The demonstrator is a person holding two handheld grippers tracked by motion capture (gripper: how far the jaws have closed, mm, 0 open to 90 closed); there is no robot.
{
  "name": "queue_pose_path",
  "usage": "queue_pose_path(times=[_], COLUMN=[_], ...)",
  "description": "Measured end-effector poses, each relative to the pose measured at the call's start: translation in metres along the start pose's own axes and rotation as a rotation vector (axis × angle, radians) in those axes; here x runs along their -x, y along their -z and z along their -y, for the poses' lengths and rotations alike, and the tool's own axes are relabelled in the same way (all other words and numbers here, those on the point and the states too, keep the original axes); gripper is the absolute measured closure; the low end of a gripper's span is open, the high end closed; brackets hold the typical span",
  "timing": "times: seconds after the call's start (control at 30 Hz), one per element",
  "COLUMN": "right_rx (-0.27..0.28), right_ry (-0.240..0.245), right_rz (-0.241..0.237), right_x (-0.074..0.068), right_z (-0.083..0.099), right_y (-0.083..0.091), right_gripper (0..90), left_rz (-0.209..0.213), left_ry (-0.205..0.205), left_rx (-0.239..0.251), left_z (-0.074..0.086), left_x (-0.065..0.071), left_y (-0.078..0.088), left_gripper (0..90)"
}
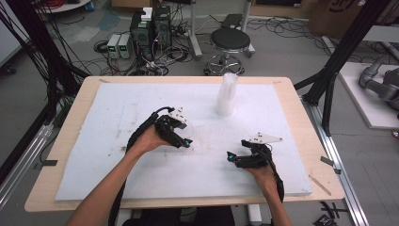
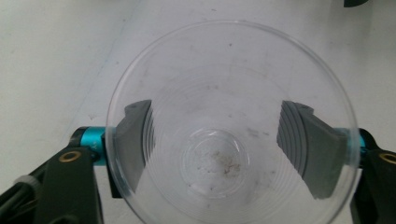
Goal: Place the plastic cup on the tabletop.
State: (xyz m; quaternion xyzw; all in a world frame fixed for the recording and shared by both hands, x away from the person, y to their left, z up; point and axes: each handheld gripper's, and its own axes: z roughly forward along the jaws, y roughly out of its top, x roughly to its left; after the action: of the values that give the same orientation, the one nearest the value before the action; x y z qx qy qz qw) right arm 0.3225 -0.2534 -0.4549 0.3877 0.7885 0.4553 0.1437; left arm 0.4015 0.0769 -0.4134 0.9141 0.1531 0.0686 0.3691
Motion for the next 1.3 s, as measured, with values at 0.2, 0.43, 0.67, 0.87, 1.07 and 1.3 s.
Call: queue_pose_path(times=[0.2,0.43,0.67,0.87,1.07,1.3], right_rx=[0.001,0.001,0.009,0.007,0.009,0.018], right_ry=[0.001,0.007,0.012,0.012,0.014,0.02], right_rz=[-0.004,-0.002,0.0,0.002,0.003,0.014], right_x=[0.0,-0.001,-0.001,-0.001,-0.002,-0.003], right_z=[0.0,0.0,0.001,0.001,0.001,0.001], right_y=[0.0,0.0,0.0,0.001,0.001,0.002], right_gripper=[15.7,15.7,15.7,15.7,15.7,15.7], left_rz=[0.013,0.014,-0.027,-0.086,-0.143,-0.203], left_ry=[0.034,0.065,0.1,0.141,0.186,0.267], left_rx=[-0.003,0.018,0.073,0.159,0.261,0.368], left_z=[0.005,0.017,0.035,0.061,0.09,0.124], left_x=[-0.002,0.001,0.008,0.019,0.029,0.041], left_y=[-0.003,0.003,0.031,0.06,0.081,0.09], left_gripper=[8.7,7.4,7.4,7.4,7.4,7.4])
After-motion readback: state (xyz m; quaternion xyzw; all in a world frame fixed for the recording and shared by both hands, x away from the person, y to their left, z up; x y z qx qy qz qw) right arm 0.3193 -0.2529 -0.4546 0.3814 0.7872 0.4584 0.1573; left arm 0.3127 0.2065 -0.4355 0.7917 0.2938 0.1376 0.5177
